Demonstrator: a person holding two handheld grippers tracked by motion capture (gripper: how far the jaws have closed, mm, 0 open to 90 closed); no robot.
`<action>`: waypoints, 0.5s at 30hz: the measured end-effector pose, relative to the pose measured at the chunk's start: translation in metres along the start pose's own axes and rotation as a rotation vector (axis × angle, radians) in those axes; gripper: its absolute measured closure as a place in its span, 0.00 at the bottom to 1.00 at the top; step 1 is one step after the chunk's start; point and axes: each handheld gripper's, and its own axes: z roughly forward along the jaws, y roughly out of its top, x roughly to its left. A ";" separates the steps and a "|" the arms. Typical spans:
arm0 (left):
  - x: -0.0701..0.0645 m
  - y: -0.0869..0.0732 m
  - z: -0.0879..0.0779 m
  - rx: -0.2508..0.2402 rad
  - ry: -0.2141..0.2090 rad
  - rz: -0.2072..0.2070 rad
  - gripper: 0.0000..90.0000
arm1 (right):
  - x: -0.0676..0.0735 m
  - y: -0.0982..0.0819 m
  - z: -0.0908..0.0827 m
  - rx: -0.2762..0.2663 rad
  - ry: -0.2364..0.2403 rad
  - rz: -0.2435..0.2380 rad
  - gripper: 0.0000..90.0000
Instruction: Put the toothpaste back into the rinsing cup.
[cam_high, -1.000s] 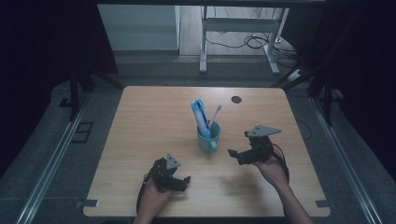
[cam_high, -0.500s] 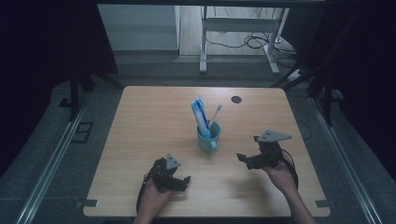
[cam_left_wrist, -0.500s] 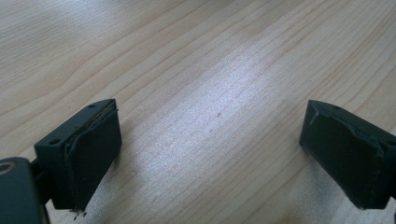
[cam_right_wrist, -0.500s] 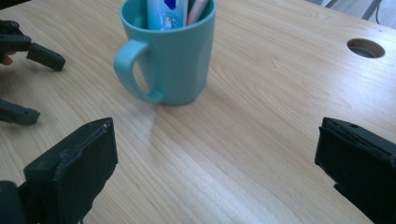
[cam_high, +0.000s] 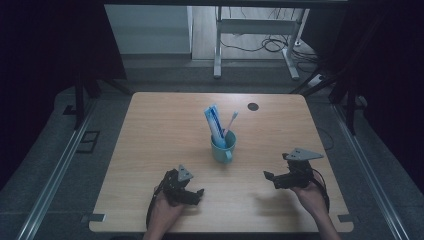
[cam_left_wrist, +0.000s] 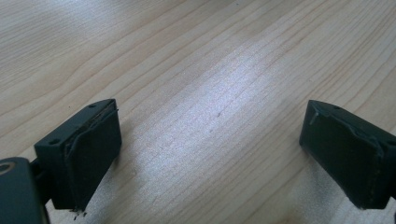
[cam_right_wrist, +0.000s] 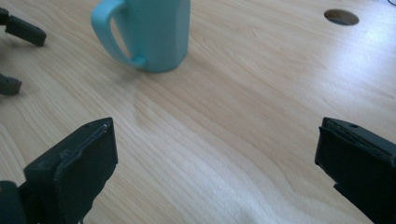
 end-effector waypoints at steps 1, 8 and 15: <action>0.000 0.000 0.000 0.000 0.000 -0.001 0.06 | 0.000 -0.002 0.000 0.002 -0.001 0.003 0.00; 0.000 0.000 0.000 -0.002 0.000 -0.002 0.06 | 0.000 -0.021 0.001 0.033 -0.009 0.011 0.00; 0.000 0.000 0.000 -0.002 0.000 -0.003 0.06 | 0.003 -0.039 0.006 0.070 -0.019 0.009 0.00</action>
